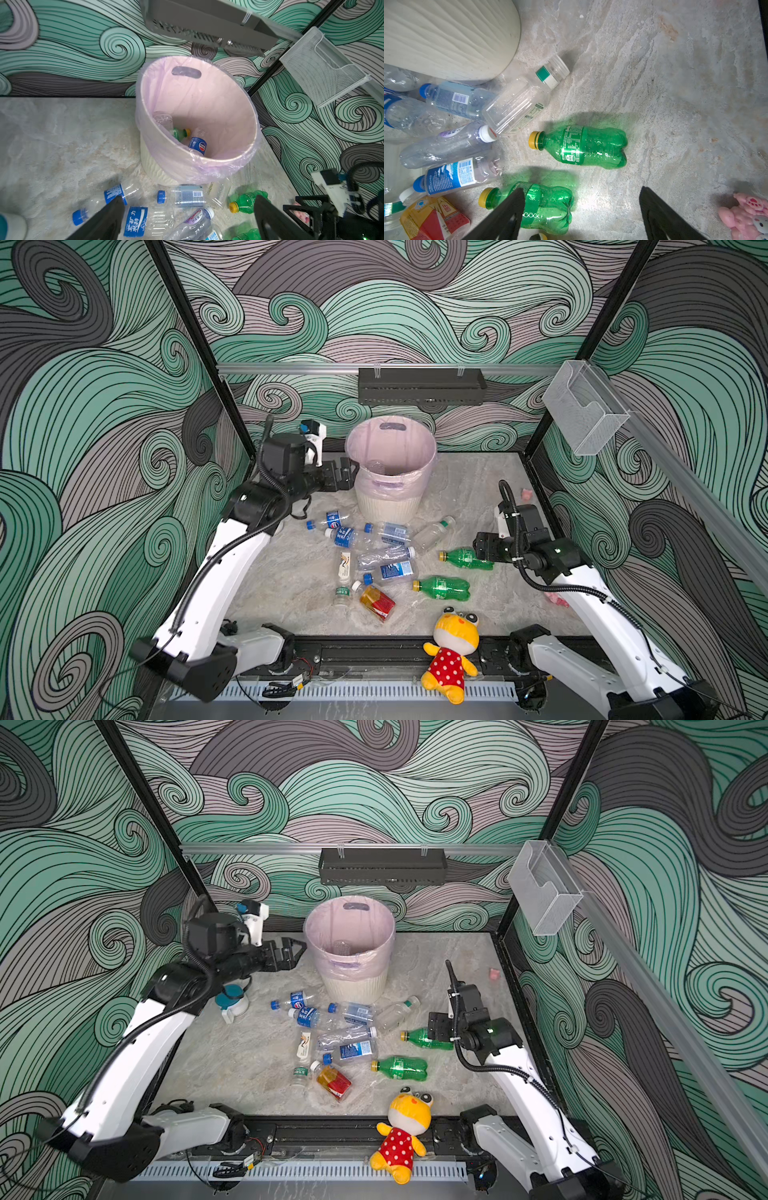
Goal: Throw the plastic bottles in the bin
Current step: 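Withdraw the left arm while the right gripper lowers onto a green Sprite bottle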
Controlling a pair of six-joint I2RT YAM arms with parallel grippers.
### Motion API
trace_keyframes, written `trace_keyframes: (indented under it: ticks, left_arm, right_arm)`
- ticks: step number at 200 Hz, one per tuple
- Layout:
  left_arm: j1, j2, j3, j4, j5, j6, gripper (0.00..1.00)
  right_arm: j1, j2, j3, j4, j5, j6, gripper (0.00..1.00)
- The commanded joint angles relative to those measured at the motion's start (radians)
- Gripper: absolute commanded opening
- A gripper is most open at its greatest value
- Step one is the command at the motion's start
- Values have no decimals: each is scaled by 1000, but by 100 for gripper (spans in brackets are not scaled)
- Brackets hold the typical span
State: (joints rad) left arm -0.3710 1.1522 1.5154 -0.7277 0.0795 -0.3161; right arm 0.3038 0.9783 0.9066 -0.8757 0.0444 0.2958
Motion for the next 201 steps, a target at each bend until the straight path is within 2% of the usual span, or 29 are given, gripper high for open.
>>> trace_keyframes:
  ticks: [1,8,27,51,69,104,124,201]
  left_arm:
    - [3,-102,-121,-129,-146,37,99]
    - [4,-146,-165,-144,-175,35,99]
    - [6,-264,-278,-177,-228,17,99]
    - [7,-399,-409,-176,-226,-7,99]
    - [6,-467,-479,-167,-231,-24,99]
    - [7,-504,-493,-201,-255,-6,99]
    - [6,-500,-491,-206,-265,15,99]
    - [7,-490,-510,-150,-254,10,99]
  right_arm:
    - [12,39,39,-50,-73,-66,86]
    - [17,52,49,-27,-126,-112,84]
    - [28,83,86,11,-153,-180,83]
    - [40,114,98,56,-272,-479,85]
    - [51,140,97,48,-237,-673,87]
    - [52,209,72,34,-169,-893,90]
    - [53,264,67,46,-103,-936,92]
    - [32,454,18,136,-96,-968,86]
